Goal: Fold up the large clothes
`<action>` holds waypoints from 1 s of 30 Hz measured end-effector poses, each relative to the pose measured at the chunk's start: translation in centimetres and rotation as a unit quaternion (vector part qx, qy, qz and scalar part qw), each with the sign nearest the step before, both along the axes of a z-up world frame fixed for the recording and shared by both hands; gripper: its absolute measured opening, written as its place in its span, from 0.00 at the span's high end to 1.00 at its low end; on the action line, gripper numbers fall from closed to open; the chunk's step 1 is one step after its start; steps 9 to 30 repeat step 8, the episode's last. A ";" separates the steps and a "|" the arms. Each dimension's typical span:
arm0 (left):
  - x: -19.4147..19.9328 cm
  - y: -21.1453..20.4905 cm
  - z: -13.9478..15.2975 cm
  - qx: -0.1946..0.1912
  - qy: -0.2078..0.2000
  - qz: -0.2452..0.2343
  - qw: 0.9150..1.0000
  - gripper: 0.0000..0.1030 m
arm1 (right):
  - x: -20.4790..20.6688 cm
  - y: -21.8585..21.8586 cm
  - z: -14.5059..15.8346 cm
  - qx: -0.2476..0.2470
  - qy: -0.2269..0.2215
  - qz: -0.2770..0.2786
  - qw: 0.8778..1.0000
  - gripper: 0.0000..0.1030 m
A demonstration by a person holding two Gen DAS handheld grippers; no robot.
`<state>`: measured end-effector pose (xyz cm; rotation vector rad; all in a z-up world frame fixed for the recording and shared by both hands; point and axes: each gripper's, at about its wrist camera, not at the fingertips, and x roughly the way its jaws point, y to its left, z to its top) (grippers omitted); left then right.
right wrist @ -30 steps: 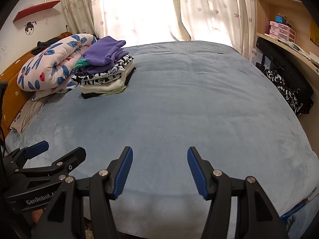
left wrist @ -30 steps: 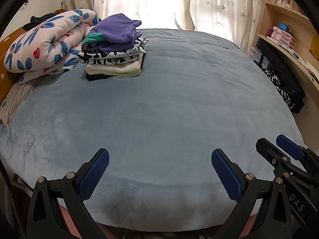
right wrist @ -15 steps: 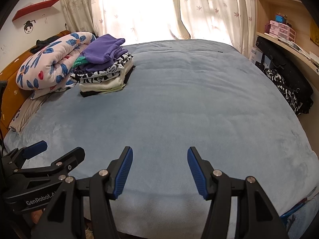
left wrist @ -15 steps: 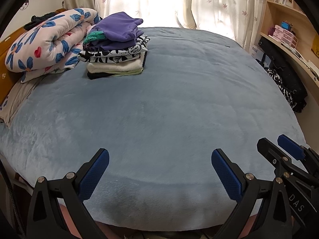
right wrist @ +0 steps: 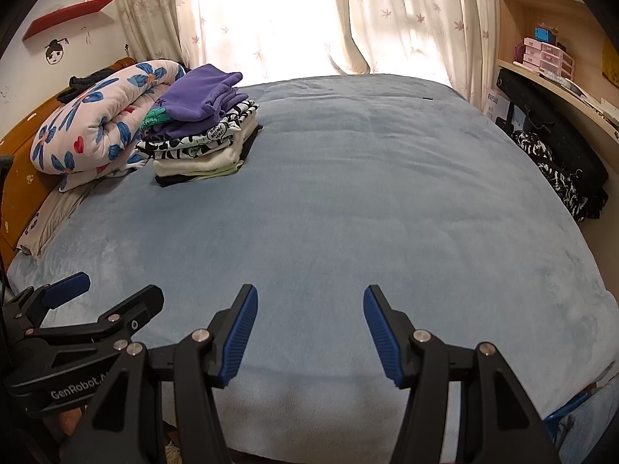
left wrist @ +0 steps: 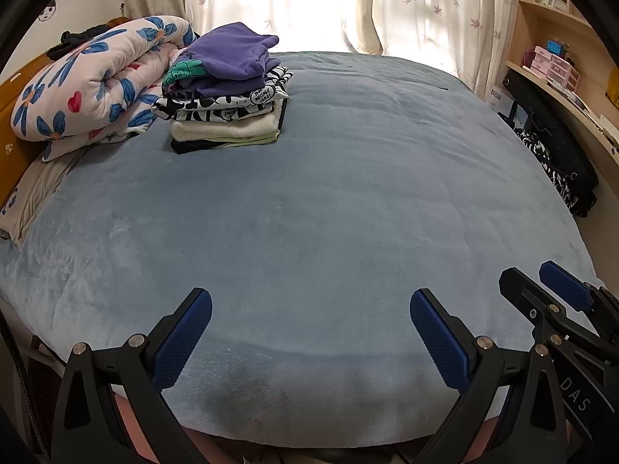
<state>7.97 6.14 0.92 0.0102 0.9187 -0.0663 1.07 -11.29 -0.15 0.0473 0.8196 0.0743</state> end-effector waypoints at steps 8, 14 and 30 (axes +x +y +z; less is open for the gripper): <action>-0.1 0.2 -0.1 0.001 0.003 0.001 1.000 0.01 | 0.0 0.0 0.0 0.000 0.001 0.000 1.000 0.44; -0.1 0.2 -0.1 0.001 0.003 0.001 1.000 0.01 | 0.0 0.0 0.0 0.000 0.001 0.000 1.000 0.44; -0.1 0.2 -0.1 0.001 0.003 0.001 1.000 0.01 | 0.0 0.0 0.0 0.000 0.001 0.000 1.000 0.44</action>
